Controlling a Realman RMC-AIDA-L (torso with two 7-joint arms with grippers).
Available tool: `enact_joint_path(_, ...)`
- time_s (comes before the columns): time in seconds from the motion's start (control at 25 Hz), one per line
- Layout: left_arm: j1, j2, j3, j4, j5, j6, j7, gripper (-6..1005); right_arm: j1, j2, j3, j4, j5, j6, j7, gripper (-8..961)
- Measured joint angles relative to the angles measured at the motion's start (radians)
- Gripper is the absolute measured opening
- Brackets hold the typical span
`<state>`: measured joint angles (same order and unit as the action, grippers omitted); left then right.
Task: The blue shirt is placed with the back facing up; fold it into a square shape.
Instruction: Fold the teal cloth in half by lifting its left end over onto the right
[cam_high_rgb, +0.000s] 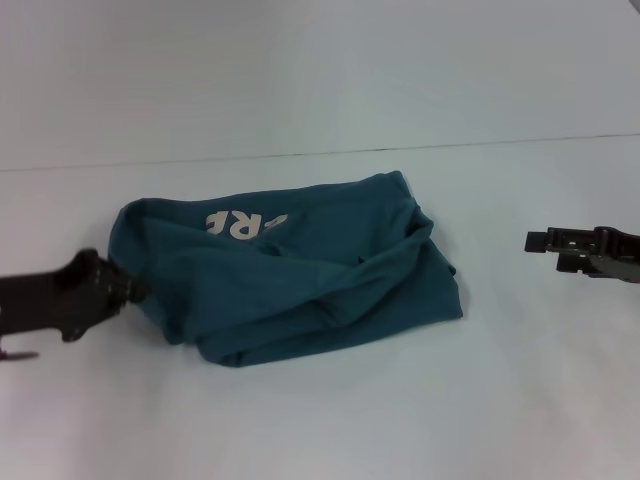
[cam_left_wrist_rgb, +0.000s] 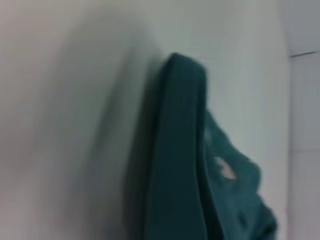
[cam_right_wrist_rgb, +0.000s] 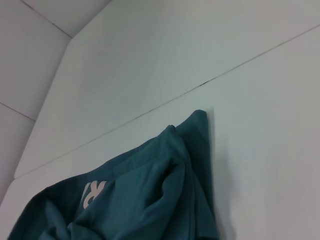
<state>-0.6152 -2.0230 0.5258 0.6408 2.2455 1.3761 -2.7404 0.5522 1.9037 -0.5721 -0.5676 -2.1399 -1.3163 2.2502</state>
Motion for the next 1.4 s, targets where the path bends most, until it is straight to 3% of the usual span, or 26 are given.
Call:
enact_joint_path(0.24,-0.052,0.032,-0.038,0.000,-0.088,0.064,0.002,32,0.000,0.002,-0.002,0.000,0.000,0.000,-0.001,883)
enact_joint_path(0.6,-0.102,0.057,-0.047,-0.010,-0.137,0.085,-0.006,32,0.003,0.005,-0.005,0.000,0.000,0.000,-0.002,883)
enact_joint_path(1.04,-0.120,0.057,-0.043,-0.033,-0.220,0.091,0.003,32,0.010,0.008,-0.008,0.000,0.001,0.005,-0.004,883)
enact_joint_path(1.4,-0.187,0.032,-0.044,-0.104,-0.395,0.049,0.054,31,0.011,0.009,-0.008,0.000,0.000,0.006,-0.006,883)
